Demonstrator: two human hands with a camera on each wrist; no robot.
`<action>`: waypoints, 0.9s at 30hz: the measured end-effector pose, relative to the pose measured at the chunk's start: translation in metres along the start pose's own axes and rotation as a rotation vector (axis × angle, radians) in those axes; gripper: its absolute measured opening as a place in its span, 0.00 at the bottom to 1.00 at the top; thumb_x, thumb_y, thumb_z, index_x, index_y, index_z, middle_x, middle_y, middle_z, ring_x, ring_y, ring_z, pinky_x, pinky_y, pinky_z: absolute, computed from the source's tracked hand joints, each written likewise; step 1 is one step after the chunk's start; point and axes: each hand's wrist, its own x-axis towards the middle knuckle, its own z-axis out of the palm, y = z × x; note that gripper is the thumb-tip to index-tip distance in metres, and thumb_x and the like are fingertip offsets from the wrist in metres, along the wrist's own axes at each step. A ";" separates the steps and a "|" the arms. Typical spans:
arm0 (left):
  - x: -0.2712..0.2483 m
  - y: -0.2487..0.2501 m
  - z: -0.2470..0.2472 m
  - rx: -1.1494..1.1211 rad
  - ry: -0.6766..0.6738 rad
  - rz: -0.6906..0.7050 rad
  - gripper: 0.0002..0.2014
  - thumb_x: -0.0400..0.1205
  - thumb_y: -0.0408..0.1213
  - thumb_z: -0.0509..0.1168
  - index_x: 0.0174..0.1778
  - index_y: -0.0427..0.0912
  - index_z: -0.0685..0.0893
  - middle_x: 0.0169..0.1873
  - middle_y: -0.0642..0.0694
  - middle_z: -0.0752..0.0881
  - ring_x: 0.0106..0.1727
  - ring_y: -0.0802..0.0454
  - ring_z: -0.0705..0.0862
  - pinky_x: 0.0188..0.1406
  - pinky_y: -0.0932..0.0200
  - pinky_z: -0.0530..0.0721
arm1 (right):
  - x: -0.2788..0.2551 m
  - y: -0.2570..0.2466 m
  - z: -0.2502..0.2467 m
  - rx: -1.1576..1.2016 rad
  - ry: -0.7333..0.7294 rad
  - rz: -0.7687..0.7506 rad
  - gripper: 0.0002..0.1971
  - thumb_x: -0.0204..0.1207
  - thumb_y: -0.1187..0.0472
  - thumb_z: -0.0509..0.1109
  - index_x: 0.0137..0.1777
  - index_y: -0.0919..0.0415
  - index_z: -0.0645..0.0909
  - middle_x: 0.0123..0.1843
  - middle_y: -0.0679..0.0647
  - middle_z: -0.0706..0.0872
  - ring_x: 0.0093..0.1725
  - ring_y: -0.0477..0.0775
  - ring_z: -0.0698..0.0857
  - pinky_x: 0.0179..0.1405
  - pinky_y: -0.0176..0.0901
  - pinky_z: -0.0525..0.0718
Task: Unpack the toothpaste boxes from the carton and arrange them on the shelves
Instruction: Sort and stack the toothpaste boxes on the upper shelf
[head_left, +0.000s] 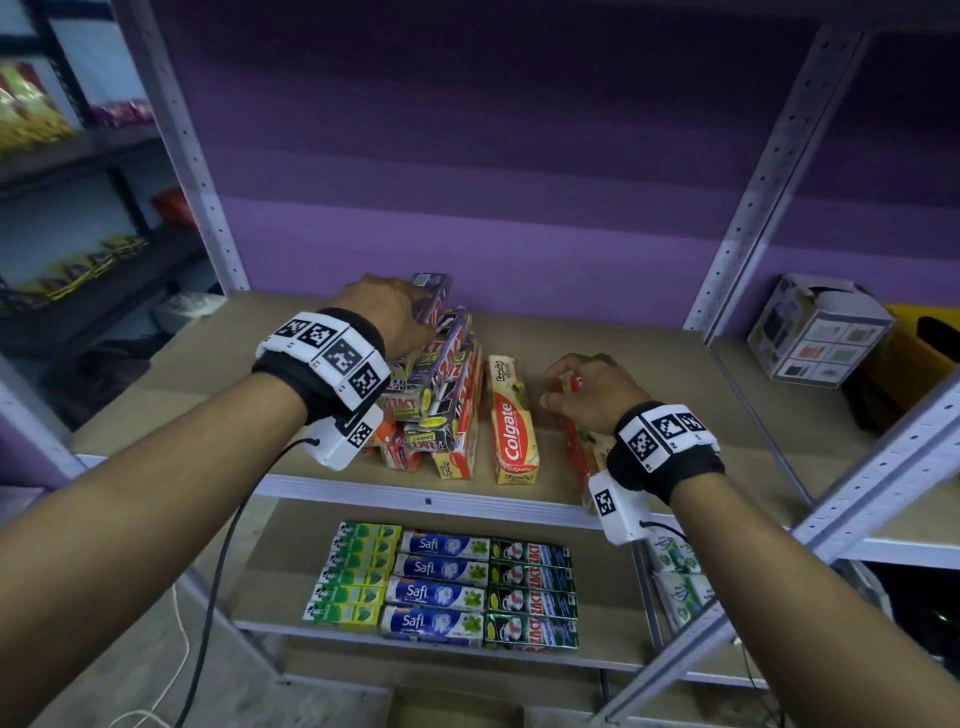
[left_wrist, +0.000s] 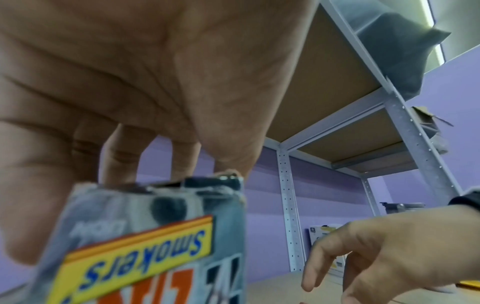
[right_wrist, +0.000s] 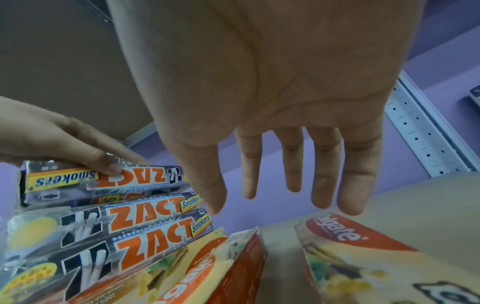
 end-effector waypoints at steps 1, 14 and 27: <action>0.001 -0.004 0.002 -0.007 -0.005 -0.006 0.31 0.80 0.59 0.64 0.80 0.60 0.70 0.78 0.49 0.74 0.71 0.41 0.78 0.66 0.50 0.78 | 0.001 -0.001 0.001 -0.003 -0.003 -0.001 0.16 0.72 0.46 0.75 0.60 0.39 0.81 0.66 0.53 0.75 0.66 0.58 0.80 0.65 0.47 0.80; 0.009 -0.011 0.018 0.093 -0.024 0.017 0.25 0.79 0.56 0.62 0.70 0.50 0.76 0.54 0.41 0.79 0.60 0.37 0.79 0.57 0.44 0.83 | 0.001 0.012 -0.004 -0.038 -0.012 0.009 0.12 0.73 0.46 0.73 0.56 0.40 0.82 0.68 0.52 0.79 0.64 0.56 0.82 0.67 0.50 0.80; -0.005 0.065 0.027 0.037 0.032 0.286 0.20 0.80 0.51 0.64 0.65 0.49 0.80 0.58 0.43 0.84 0.57 0.42 0.83 0.53 0.46 0.86 | -0.012 0.040 -0.004 -0.135 -0.134 0.171 0.33 0.71 0.45 0.74 0.76 0.50 0.71 0.70 0.54 0.81 0.60 0.56 0.83 0.54 0.45 0.83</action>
